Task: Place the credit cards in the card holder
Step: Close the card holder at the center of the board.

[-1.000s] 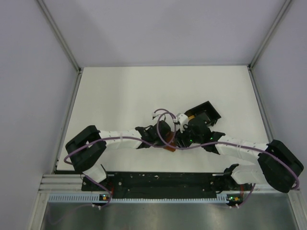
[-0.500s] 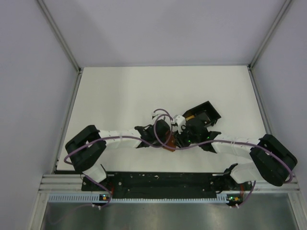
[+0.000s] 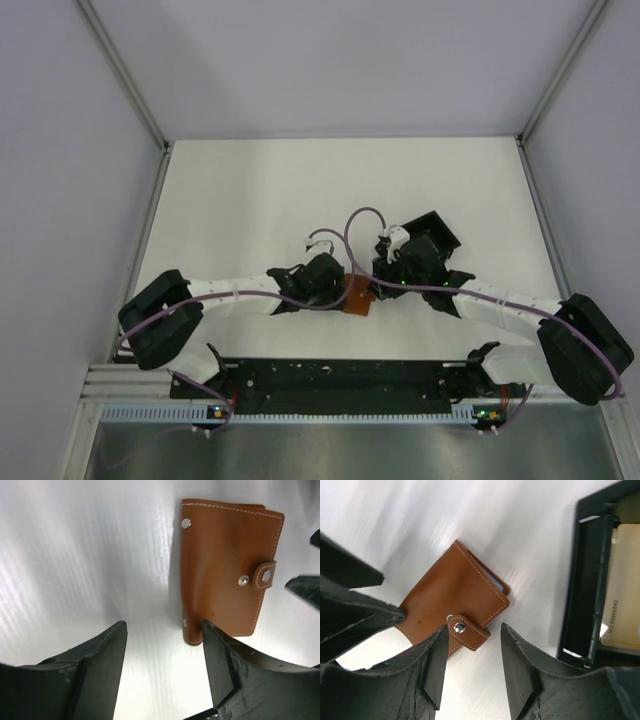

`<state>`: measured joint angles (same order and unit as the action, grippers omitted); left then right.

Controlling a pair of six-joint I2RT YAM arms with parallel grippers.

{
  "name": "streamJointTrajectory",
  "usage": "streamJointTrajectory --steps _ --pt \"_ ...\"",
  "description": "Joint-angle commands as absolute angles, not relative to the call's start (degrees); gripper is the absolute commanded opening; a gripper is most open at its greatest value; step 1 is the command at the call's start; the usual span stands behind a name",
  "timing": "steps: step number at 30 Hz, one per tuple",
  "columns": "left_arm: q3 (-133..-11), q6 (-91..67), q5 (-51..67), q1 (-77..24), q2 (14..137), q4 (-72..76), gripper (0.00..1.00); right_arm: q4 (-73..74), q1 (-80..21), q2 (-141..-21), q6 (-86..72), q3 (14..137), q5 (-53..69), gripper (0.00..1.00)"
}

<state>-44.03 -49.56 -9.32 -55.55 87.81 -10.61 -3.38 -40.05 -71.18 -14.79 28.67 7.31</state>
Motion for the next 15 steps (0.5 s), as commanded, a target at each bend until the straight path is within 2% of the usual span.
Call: streamJointTrajectory --steps 1,3,6,9,11,15 --pt "-43.15 -48.08 -13.53 -55.02 82.10 -15.82 0.65 -2.03 -37.62 -69.79 -24.69 29.97 8.70 0.45" --pt "-43.33 -45.89 -13.62 -54.49 81.56 -13.72 0.57 -1.41 -37.62 -70.22 -27.67 29.97 9.22 0.40" --pt "-45.78 -43.25 -13.27 -53.79 83.40 -12.49 0.32 -2.11 -37.62 -71.62 -32.24 29.71 11.42 0.30" --pt "-49.12 -39.99 -10.55 -53.09 86.91 -11.85 0.15 -3.25 -37.62 -71.98 -35.23 28.48 10.03 0.26" --pt "-50.45 -38.33 -9.68 -53.00 88.59 -11.61 0.12 -2.73 -37.62 -71.63 -36.91 28.13 7.92 0.25" --pt "-50.45 -35.95 -6.77 -53.00 88.51 -8.97 0.14 -1.14 -37.62 -70.67 -38.93 27.78 4.49 0.23"
